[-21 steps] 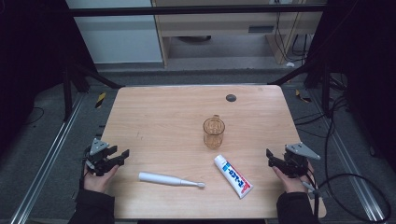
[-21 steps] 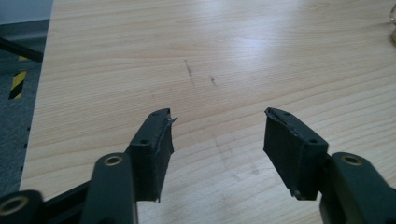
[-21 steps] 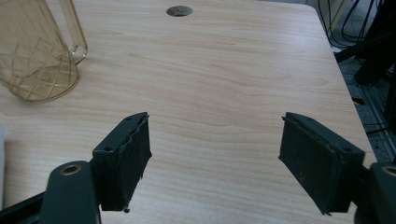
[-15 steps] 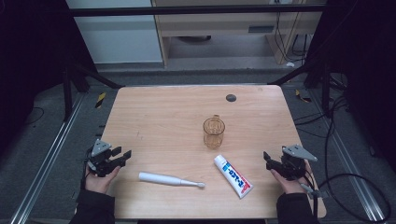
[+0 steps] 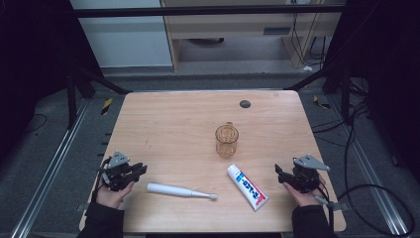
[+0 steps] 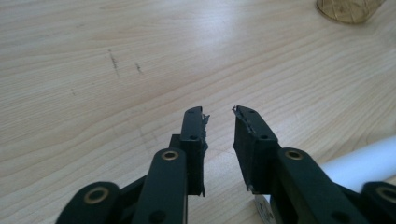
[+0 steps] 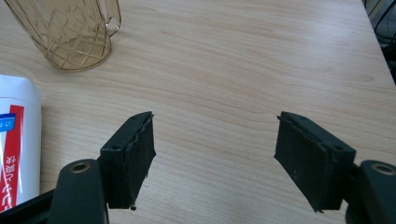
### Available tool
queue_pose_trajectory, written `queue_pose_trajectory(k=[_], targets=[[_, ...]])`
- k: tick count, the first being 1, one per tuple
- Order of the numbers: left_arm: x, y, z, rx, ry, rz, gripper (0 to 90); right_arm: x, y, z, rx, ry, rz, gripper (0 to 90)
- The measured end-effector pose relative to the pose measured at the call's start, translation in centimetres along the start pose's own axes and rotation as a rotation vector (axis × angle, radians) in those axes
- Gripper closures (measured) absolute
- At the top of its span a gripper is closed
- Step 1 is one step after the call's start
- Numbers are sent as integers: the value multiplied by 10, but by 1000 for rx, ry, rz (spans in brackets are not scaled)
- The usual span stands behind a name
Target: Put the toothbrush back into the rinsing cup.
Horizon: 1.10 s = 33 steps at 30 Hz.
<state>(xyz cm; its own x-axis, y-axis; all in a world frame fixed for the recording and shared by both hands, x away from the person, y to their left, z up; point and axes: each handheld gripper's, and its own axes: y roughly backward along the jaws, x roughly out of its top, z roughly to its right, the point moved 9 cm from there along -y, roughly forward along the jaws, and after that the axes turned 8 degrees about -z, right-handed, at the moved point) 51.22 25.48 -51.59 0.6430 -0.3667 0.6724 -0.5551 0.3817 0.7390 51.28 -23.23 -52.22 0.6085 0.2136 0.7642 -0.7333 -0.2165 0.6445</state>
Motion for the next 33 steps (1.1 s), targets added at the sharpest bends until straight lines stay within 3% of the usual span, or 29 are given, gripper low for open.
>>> queue_pose_trajectory(k=[8,19,33], targets=[[-5,-7,16,-64,-48,-70,836,-3,-3,-1,7,2,-18,291],[-12,-15,36,-114,-122,-145,887,-4,-4,-1,7,8,-24,291],[-18,-17,41,-129,-139,-180,889,-5,-4,-1,5,6,-31,289]])
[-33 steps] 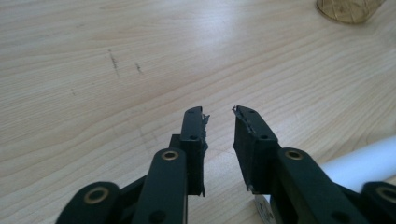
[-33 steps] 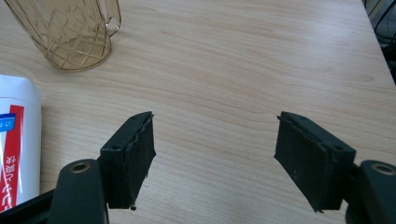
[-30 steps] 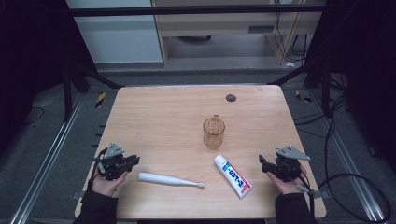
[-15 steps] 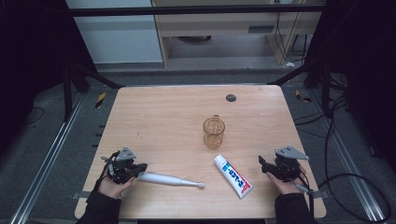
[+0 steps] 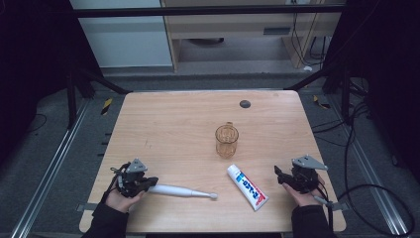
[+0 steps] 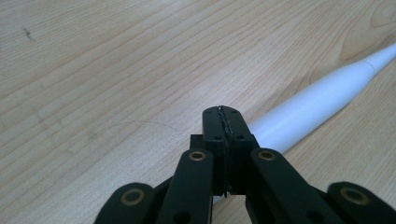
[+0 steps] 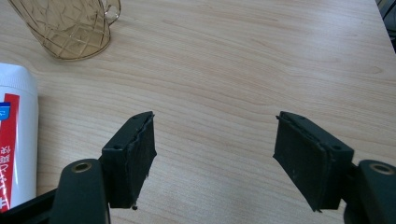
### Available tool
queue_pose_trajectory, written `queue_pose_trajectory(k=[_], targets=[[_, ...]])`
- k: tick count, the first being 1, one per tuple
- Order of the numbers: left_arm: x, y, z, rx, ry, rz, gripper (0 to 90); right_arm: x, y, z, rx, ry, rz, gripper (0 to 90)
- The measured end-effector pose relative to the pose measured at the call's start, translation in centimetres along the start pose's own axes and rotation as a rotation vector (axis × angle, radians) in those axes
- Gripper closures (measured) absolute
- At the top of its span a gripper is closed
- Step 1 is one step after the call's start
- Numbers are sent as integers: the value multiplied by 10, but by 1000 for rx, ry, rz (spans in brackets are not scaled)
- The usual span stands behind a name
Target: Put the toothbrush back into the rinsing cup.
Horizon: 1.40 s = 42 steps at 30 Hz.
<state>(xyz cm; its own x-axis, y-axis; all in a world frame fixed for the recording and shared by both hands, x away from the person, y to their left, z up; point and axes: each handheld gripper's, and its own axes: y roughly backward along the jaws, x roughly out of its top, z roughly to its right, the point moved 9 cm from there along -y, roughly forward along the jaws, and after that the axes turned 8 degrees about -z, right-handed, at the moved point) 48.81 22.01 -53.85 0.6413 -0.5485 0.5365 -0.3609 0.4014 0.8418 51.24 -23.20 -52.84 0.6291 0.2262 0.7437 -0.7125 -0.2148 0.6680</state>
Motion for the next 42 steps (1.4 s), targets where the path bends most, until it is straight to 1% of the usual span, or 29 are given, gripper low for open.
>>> queue_pose_trajectory(k=[5,6,13,28,33,42], targets=[[-1,0,2,4,-1,-3,889,0,1,1,-1,-1,3,289],[-1,1,4,-1,1,-4,889,0,1,1,0,-2,3,289],[-2,1,8,-2,-6,-11,890,1,1,1,-3,-1,4,289],[-8,1,13,-6,-15,-22,890,0,1,1,0,-4,-1,289],[-9,1,14,-8,-12,-23,890,0,1,1,1,-4,-2,289],[-12,3,19,-14,-20,-26,890,0,1,1,1,-6,-3,289]])
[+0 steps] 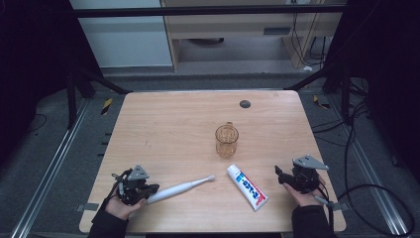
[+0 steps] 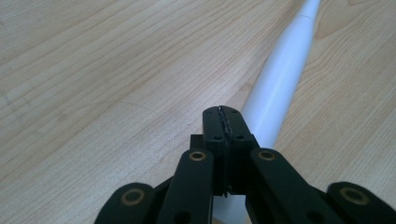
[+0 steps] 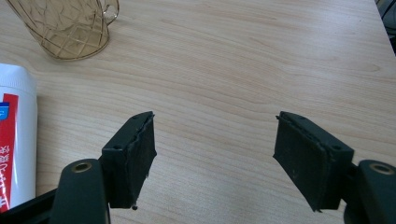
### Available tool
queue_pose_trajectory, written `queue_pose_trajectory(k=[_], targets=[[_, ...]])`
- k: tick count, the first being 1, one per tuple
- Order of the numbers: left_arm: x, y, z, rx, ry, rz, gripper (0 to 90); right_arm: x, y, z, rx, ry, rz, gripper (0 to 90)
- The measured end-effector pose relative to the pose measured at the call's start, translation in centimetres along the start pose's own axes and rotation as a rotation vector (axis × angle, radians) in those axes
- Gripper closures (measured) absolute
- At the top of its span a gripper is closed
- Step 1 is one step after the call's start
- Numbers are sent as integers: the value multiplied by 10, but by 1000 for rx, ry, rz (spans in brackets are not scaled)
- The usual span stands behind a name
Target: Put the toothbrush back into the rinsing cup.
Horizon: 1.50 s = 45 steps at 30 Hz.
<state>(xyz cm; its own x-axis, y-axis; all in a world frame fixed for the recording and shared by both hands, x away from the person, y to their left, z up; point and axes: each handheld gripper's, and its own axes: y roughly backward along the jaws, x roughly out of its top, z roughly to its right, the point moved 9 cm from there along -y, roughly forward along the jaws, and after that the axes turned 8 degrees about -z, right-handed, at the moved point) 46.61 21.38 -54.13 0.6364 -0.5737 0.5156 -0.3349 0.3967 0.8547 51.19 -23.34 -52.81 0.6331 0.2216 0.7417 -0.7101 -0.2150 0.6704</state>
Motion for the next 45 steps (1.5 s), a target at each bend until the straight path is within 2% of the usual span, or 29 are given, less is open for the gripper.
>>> queue_pose_trajectory(k=[8,15,18,21,23,24,25,28,35,40,45], targets=[[-2,1,4,-3,-7,-3,889,0,0,0,1,-2,-2,289],[3,6,-3,15,8,17,874,0,0,1,0,-3,2,289],[10,13,-8,25,20,41,860,1,1,2,-2,-10,4,289],[17,18,-10,38,13,54,833,1,1,4,-7,-9,4,289],[28,26,-12,54,9,82,809,4,5,7,-14,-18,18,289],[28,26,-12,54,9,82,798,4,5,7,-14,-18,18,289],[36,32,-12,56,7,102,780,6,7,8,-16,-22,24,291],[46,41,-12,62,-3,121,736,6,8,11,-21,-27,27,294],[65,49,-10,76,-26,122,576,5,8,12,-19,-29,19,299],[83,48,-3,64,-55,119,525,5,7,10,-19,-17,18,300],[95,44,3,49,-72,104,472,5,6,10,-17,-21,17,301]])
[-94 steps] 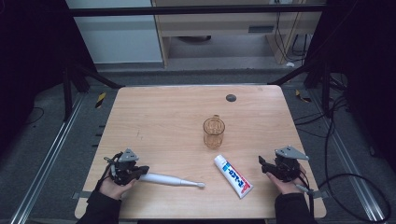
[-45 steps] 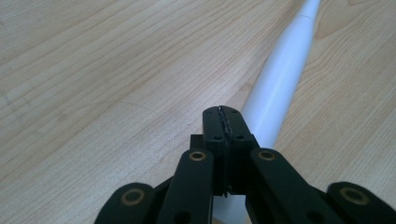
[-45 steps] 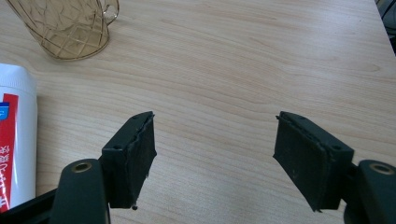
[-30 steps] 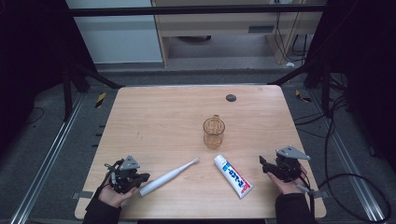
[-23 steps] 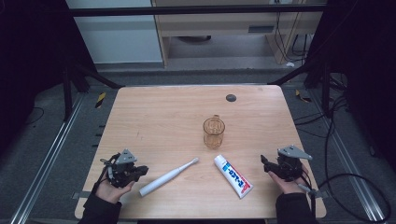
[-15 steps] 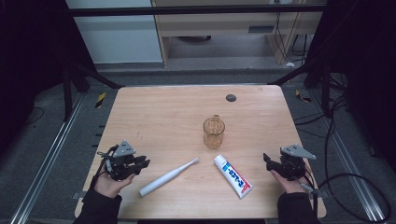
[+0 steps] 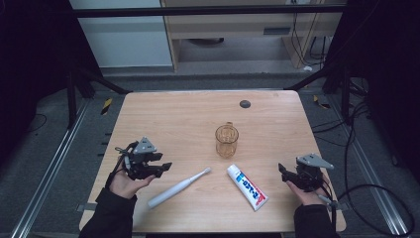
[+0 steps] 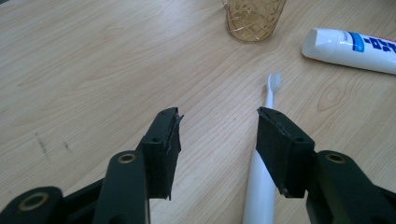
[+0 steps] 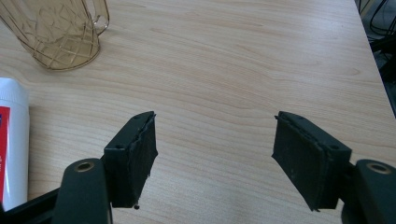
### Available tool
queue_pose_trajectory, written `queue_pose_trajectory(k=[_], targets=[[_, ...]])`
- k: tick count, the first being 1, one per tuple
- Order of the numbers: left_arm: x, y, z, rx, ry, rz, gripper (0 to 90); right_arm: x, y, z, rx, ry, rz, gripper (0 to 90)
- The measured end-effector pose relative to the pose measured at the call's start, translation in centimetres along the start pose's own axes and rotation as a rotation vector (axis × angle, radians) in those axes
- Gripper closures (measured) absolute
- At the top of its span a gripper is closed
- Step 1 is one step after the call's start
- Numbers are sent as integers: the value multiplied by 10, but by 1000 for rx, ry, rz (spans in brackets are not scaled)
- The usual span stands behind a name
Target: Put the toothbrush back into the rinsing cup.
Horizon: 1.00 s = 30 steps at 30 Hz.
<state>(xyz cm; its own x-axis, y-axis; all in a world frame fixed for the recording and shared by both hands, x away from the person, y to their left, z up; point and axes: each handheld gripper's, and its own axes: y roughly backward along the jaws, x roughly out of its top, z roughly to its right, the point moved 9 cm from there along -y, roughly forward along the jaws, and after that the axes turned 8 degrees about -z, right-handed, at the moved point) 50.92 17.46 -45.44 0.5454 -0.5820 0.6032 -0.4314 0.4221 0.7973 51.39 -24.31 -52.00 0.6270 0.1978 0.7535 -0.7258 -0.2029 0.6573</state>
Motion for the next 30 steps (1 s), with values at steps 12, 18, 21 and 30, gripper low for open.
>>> queue_pose_trajectory(k=[12,18,21,30], targets=[[4,-32,27,-44,-70,-91,402,-3,-5,-4,13,10,-24,309],[-2,-43,31,-54,-85,-141,392,-5,-7,-7,24,17,-41,309],[-7,-50,33,-54,-84,-168,393,-6,-8,-7,24,22,-44,309],[-17,-63,36,-58,-90,-233,407,-6,-9,-7,29,24,-50,310]])
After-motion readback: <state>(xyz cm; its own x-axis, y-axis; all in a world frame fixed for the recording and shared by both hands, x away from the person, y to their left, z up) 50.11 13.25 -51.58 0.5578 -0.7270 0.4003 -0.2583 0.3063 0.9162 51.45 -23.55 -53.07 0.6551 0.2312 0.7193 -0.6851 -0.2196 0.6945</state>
